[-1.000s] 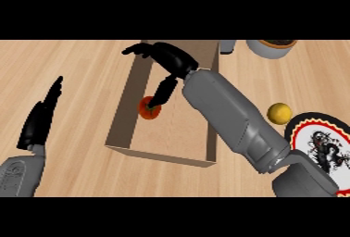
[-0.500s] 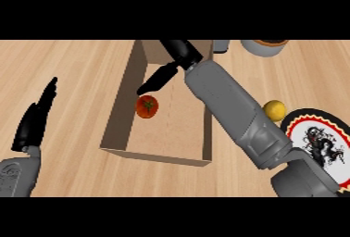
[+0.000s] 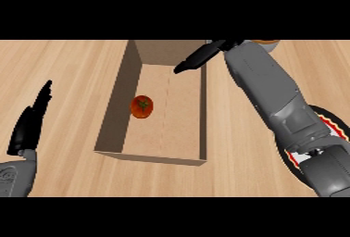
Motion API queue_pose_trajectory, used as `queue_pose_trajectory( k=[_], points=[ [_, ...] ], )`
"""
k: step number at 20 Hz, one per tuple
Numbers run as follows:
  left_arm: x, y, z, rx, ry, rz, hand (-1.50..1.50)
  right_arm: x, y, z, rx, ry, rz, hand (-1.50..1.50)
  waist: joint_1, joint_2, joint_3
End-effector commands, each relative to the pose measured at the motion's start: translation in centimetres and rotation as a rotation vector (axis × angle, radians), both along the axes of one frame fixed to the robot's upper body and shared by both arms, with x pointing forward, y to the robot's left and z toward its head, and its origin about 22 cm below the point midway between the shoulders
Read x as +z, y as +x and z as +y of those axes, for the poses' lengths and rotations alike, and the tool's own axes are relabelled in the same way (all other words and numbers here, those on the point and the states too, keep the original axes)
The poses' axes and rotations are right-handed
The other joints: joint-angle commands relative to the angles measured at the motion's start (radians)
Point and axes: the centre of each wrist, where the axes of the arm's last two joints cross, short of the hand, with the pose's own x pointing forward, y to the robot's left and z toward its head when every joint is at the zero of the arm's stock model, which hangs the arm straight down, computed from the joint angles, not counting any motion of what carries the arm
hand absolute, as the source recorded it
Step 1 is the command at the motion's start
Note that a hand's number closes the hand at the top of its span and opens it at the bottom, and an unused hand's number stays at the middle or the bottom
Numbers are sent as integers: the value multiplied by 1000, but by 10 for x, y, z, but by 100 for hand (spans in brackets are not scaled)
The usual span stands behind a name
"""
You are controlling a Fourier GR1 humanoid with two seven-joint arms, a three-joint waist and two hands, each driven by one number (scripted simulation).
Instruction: Pick the tomato from the plate and place it in the cardboard box
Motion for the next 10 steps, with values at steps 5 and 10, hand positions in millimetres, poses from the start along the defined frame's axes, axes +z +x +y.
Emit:
queue_pose_trajectory(
  k=[5,10],
  points=[
    [-3,-3,0,-6,-13,-12,0,20,12,-101,-73,-8,-20,-150,14,10,1],
    [0,-1,-10,-21,4,-22,0,11,4,-156,-54,-71,-22,-150,23,15,3]
  ],
)
